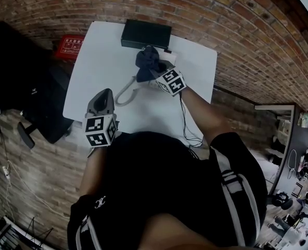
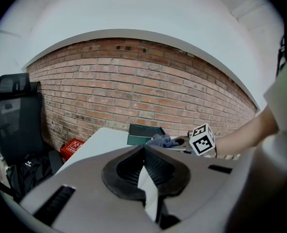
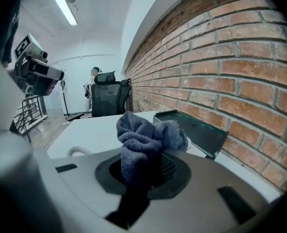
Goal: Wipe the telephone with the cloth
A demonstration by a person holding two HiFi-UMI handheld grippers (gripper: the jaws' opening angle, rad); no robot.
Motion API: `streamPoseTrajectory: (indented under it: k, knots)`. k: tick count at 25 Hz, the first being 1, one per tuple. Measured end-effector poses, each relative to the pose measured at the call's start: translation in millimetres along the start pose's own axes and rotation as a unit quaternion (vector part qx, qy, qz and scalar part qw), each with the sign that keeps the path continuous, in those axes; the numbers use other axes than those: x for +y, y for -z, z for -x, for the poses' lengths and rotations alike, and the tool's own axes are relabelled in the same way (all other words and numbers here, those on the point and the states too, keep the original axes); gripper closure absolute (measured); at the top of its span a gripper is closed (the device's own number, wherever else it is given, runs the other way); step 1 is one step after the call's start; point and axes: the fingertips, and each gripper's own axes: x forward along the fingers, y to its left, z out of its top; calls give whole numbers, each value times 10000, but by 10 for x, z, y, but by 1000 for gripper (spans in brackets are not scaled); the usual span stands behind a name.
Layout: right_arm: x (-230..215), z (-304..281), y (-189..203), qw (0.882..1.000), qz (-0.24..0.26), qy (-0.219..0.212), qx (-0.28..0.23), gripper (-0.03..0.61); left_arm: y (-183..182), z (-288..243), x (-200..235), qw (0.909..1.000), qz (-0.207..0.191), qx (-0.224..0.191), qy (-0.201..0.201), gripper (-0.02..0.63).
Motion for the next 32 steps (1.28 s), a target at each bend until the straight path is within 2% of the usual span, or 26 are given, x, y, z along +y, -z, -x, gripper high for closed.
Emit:
streamPoseTrajectory:
  k: [10,17,22,27,32]
  knots:
    - [528,101,220,9990,94,-382,204,540,20,37,-27,10000,13,-5,-24,614]
    - [906,126,429,9971,137,-668,342,540,12,14,-112,9999,-93,66,110,614]
    - [973,131,482,9917,573,-1007,564,540,56,-3,-130,9997,-145,127,121,614]
    - [773,139,358,9937,604,-833,446,540,32,-16,-181,9998,-133,121,130,614]
    - [438,88,160,9974,523,-418,251,540,70,-12,-149,9997,-135,198,77,614]
